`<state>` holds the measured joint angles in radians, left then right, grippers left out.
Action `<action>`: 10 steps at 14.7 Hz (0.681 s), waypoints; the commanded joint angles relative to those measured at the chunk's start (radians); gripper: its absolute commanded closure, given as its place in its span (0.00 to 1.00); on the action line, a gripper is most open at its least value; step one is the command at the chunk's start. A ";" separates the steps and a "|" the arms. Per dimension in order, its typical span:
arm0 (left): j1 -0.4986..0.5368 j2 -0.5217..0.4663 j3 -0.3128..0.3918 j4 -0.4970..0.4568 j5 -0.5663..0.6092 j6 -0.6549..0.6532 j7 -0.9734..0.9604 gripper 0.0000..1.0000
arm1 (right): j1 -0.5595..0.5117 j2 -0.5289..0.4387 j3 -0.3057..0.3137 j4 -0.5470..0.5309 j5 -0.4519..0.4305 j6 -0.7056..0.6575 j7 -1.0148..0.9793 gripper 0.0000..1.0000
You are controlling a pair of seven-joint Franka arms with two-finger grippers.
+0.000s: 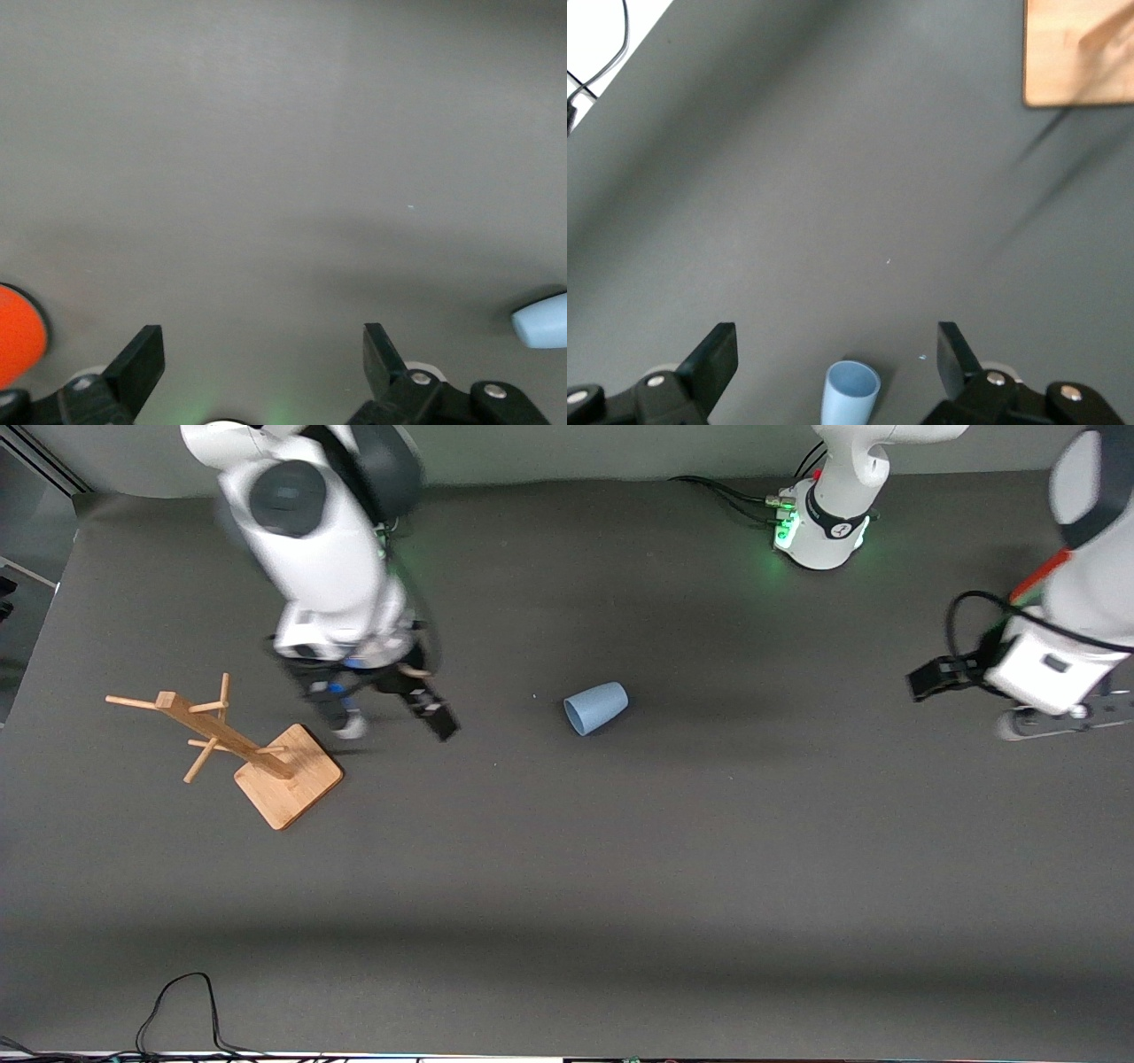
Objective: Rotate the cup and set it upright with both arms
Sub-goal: 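Move the right gripper back while the left gripper reaches the cup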
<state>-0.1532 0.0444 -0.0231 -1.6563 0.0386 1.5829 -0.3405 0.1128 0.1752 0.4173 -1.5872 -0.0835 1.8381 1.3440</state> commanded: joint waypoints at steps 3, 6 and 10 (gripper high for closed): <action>-0.118 0.179 -0.135 0.185 0.020 -0.009 -0.363 0.00 | 0.007 -0.149 -0.221 -0.050 0.136 -0.098 -0.432 0.00; -0.236 0.351 -0.166 0.353 0.082 -0.014 -0.570 0.00 | 0.004 -0.198 -0.346 -0.080 0.139 -0.138 -0.699 0.00; -0.434 0.640 -0.161 0.612 0.181 0.003 -0.786 0.00 | -0.108 -0.237 -0.382 -0.131 0.139 -0.134 -1.010 0.00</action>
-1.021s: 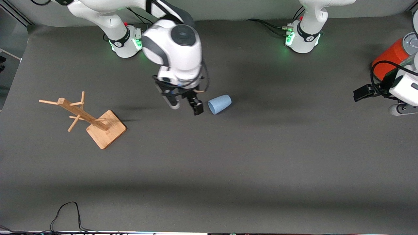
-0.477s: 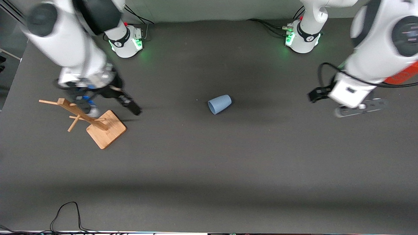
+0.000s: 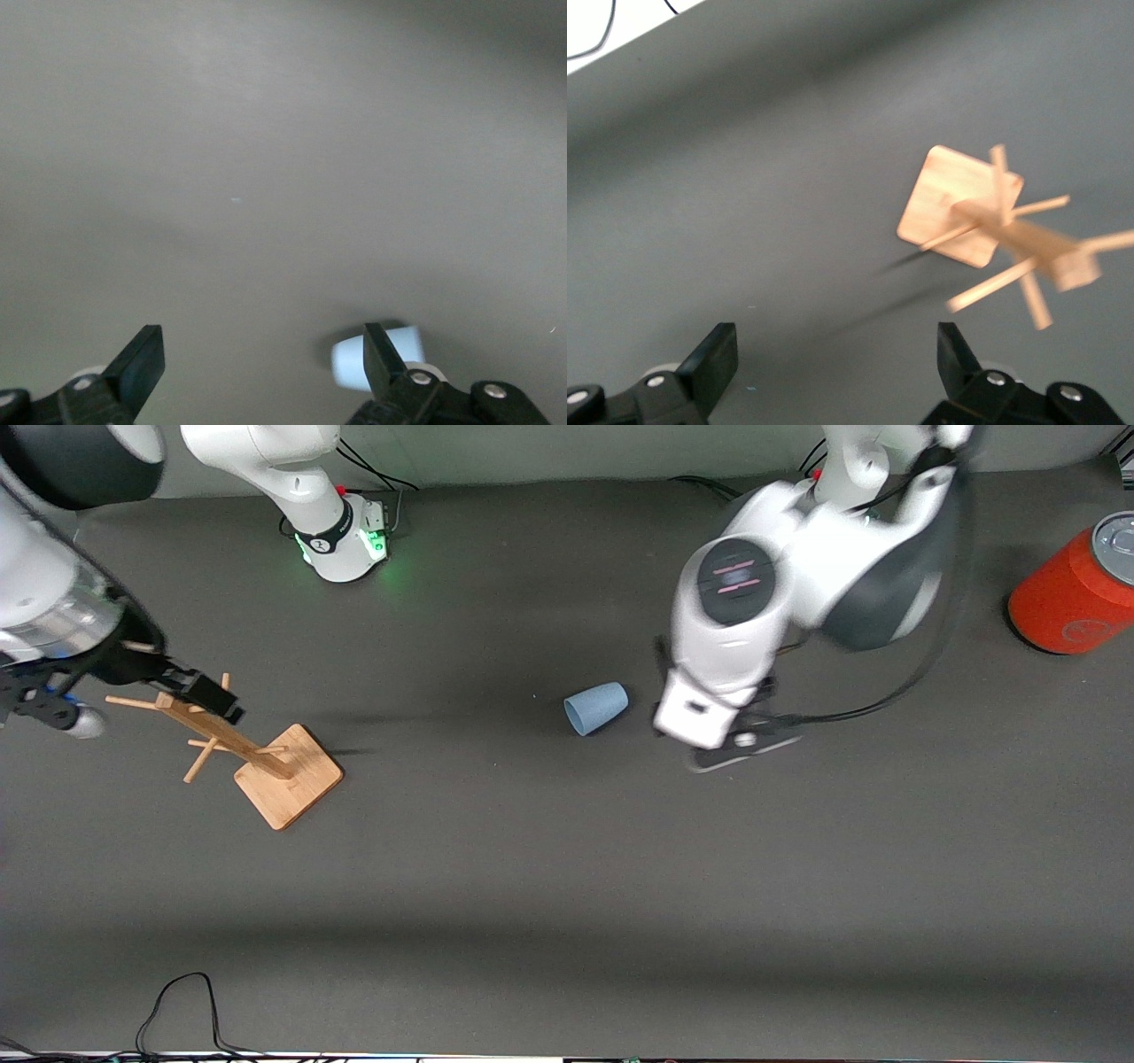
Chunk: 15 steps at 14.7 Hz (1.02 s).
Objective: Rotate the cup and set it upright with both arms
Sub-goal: 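Move the right gripper back while the left gripper reaches the cup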
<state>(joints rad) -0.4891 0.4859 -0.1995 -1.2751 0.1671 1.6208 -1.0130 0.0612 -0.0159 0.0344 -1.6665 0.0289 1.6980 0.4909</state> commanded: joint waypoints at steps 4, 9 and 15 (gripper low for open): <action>-0.196 0.359 0.020 0.332 0.095 0.028 -0.185 0.00 | -0.098 -0.050 -0.001 -0.050 0.013 0.006 -0.320 0.00; -0.267 0.490 0.017 0.329 0.161 0.056 -0.179 0.00 | -0.090 -0.047 -0.024 -0.068 0.013 0.015 -0.396 0.00; -0.305 0.536 0.014 0.319 0.157 -0.093 0.121 0.03 | -0.090 -0.027 -0.024 -0.071 0.009 0.068 -0.475 0.00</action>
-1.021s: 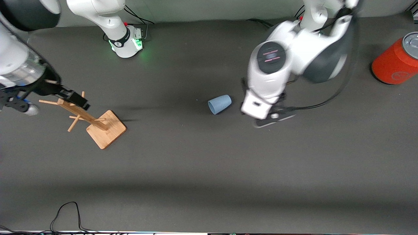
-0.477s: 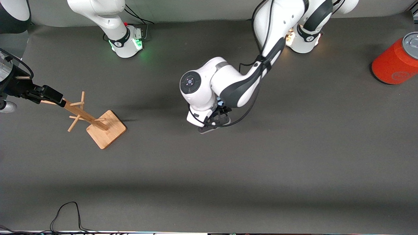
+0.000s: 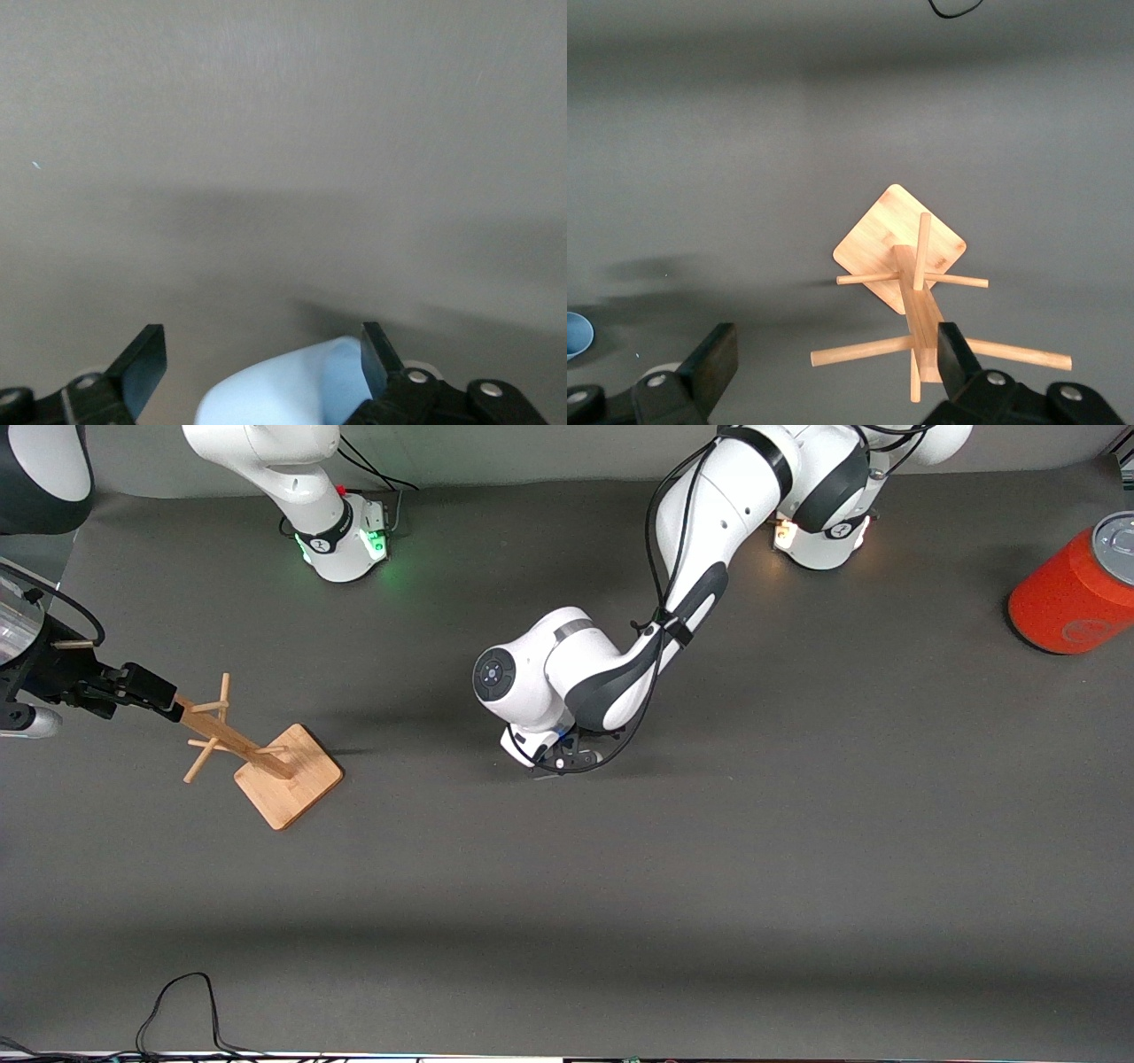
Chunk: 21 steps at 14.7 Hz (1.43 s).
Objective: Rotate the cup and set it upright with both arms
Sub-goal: 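Grasp the cup rim with the left gripper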
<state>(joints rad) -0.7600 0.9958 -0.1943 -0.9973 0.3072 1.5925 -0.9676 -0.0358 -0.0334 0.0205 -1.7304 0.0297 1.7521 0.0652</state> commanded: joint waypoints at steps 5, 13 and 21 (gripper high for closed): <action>-0.056 0.049 0.007 0.039 0.016 -0.095 0.142 0.04 | 0.000 -0.016 -0.011 -0.009 0.007 -0.005 -0.071 0.00; -0.073 0.056 0.016 0.037 0.039 -0.105 0.217 0.91 | 0.007 -0.034 -0.027 0.008 0.018 -0.014 -0.090 0.00; -0.051 -0.023 0.051 0.049 0.064 -0.154 0.277 1.00 | 0.002 -0.042 -0.067 0.018 0.007 -0.028 -0.137 0.00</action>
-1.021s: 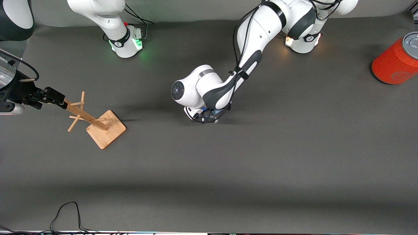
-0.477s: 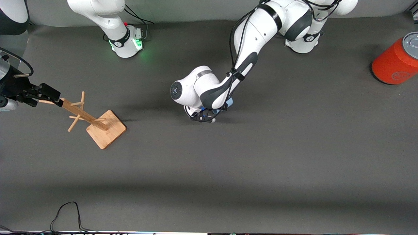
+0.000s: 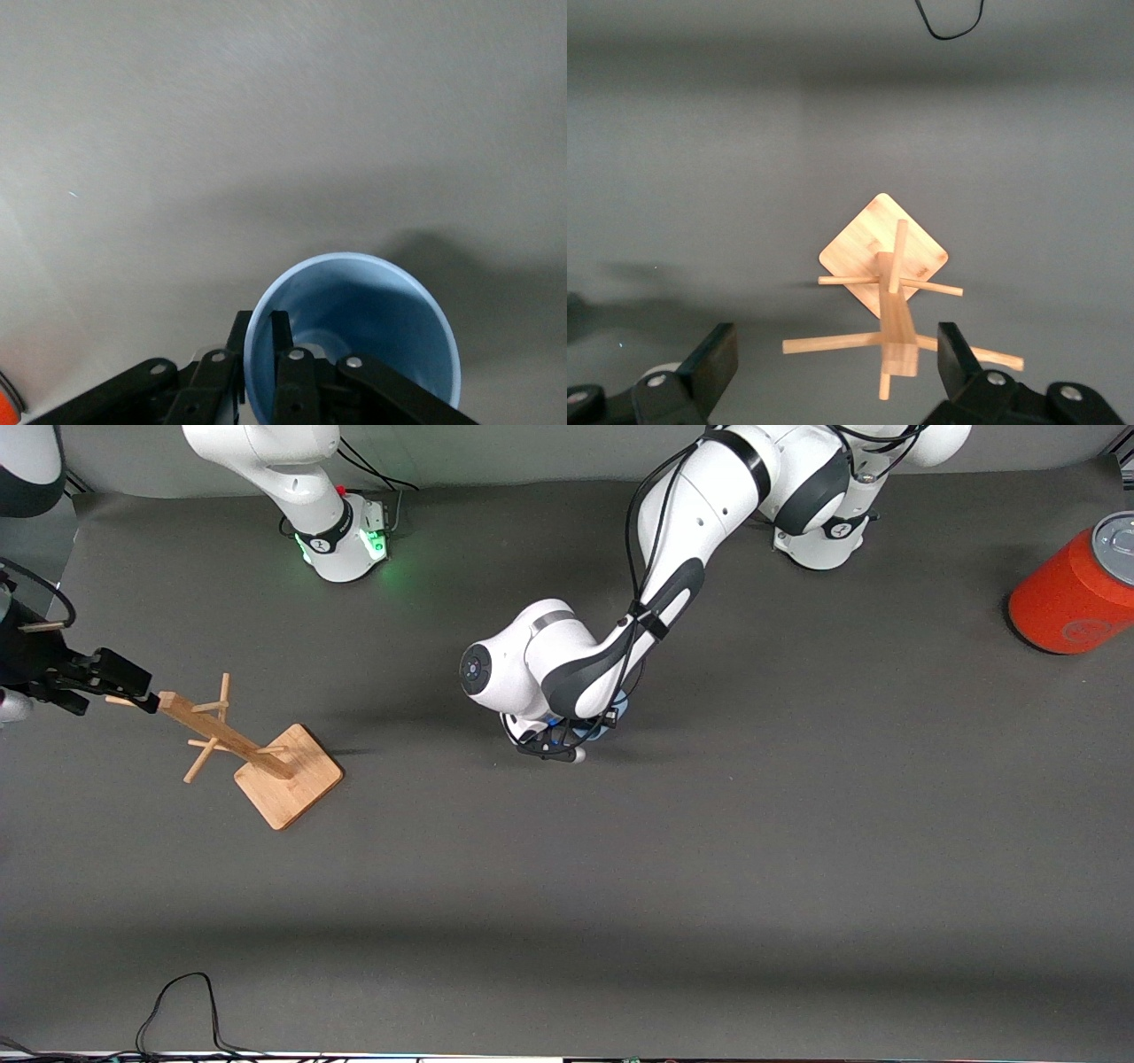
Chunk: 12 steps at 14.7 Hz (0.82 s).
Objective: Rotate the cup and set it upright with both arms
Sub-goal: 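Grasp the cup rim with the left gripper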
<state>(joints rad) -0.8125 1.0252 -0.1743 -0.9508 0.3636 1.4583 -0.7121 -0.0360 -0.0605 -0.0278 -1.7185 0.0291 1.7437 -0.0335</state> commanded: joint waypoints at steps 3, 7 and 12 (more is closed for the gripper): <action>0.068 -0.153 0.032 0.001 -0.006 -0.061 0.022 1.00 | 0.007 -0.015 -0.015 0.007 0.008 -0.042 -0.032 0.00; 0.170 -0.305 0.033 -0.022 -0.104 -0.044 0.020 1.00 | 0.008 -0.018 -0.012 0.037 0.008 -0.095 -0.032 0.00; 0.266 -0.597 0.038 -0.467 -0.205 0.311 -0.015 1.00 | 0.010 -0.019 -0.015 0.037 -0.001 -0.090 -0.028 0.00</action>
<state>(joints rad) -0.5693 0.6076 -0.1392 -1.0952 0.1967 1.5768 -0.6962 -0.0315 -0.0712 -0.0374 -1.6878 0.0290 1.6657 -0.0442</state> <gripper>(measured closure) 0.930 0.000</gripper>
